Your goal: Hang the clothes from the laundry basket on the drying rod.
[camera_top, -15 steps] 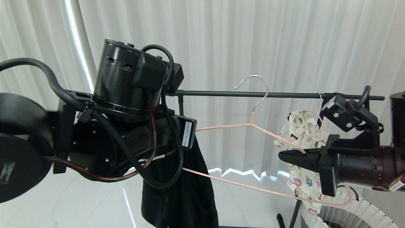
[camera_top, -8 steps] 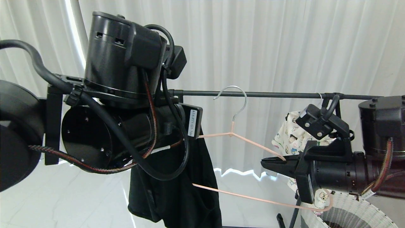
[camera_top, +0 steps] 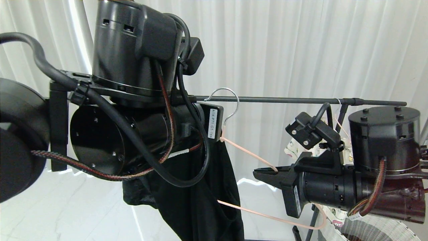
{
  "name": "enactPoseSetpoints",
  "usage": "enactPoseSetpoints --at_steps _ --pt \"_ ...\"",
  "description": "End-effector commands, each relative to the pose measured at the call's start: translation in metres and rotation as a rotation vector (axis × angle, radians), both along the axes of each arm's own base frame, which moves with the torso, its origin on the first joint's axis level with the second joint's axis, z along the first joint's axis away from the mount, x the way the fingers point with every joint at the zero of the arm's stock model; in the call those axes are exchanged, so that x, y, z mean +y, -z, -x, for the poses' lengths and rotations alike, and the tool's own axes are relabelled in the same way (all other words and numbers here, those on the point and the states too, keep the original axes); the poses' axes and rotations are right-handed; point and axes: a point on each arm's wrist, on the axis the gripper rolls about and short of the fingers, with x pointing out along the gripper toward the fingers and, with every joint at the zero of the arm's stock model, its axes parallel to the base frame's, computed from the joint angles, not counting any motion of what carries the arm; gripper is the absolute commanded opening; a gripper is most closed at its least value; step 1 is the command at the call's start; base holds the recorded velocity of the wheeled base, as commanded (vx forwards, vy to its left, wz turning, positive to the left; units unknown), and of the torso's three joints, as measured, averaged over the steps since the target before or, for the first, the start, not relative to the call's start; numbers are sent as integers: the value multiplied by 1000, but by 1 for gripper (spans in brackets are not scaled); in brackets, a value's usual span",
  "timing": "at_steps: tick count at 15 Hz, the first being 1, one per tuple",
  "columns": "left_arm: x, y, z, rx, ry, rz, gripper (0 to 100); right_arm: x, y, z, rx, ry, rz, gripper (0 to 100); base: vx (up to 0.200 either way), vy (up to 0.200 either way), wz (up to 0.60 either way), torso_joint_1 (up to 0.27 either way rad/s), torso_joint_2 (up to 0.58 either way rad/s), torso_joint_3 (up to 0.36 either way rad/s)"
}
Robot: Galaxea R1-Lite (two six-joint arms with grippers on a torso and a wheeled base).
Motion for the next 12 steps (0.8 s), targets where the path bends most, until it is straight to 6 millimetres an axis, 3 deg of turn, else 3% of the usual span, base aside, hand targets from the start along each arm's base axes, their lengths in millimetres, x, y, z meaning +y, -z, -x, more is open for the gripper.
enactPoseSetpoints --at_steps 1,5,12 --pt "0 0 0 1 -2 -2 0 1 3 -1 12 31 8 0 0 0 0 0 0 0" --pt "1 -3 2 -8 4 4 0 0 1 -4 55 174 -30 0 0 0 0 0 0 0" --pt "-13 1 11 -10 65 -9 0 0 3 -7 35 242 -15 0 0 0 0 0 0 0"
